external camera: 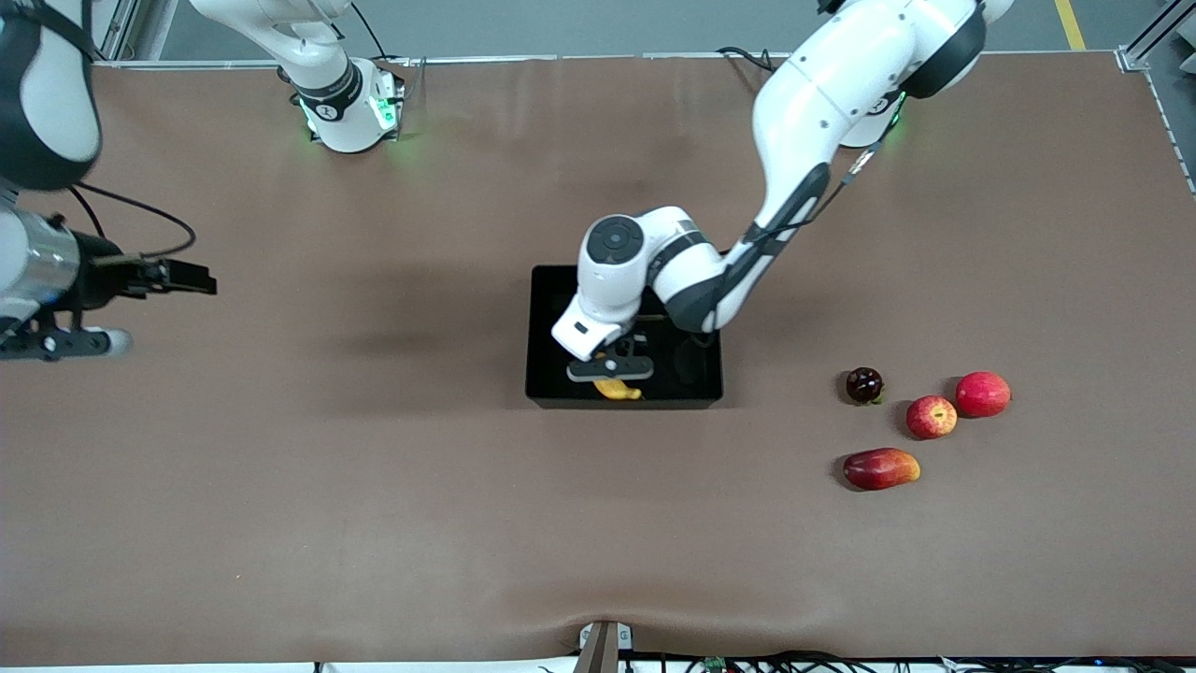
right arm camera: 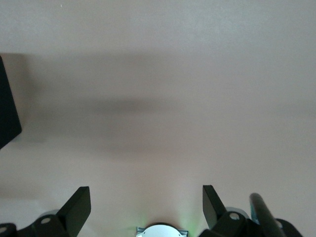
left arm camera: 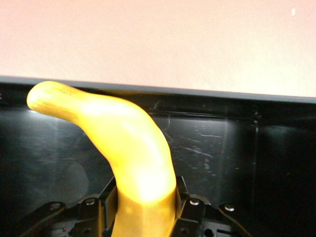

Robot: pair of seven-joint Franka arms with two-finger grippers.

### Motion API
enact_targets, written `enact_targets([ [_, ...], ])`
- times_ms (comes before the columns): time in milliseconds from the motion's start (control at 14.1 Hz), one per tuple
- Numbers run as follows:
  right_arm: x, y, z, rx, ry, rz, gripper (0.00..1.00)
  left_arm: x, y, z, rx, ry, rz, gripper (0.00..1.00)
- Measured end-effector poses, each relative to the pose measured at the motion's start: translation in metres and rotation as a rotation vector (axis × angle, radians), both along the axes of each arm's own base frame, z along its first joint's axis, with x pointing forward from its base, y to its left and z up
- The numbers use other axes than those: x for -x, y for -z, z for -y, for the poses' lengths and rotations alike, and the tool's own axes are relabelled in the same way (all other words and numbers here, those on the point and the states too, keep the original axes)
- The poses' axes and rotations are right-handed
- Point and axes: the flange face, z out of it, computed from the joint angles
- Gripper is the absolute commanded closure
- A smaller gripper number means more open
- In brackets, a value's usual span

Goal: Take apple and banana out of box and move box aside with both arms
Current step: 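Carry the banana to the fruits while the right gripper reaches the box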

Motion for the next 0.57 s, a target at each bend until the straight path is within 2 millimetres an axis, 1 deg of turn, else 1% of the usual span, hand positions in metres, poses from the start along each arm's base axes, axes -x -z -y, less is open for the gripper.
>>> enact_targets([
  [142, -0.004, 0.007, -0.004, -0.001, -0.006, -0.006, 0.00, -0.015, -0.026, -0.020, -0.039, 0.022, 0.003, 1.00],
  [356, -0.004, 0.006, -0.027, -0.007, -0.040, -0.003, 0.00, -0.024, -0.078, -0.034, -0.032, 0.053, -0.005, 1.00],
  [498, -0.003, 0.008, -0.043, -0.066, -0.046, -0.010, 0.00, -0.035, -0.115, -0.057, -0.029, 0.086, -0.024, 1.00],
  [569, -0.002, 0.011, -0.050, -0.105, -0.043, -0.020, 0.00, -0.043, -0.132, -0.074, -0.034, 0.103, -0.031, 1.00],
])
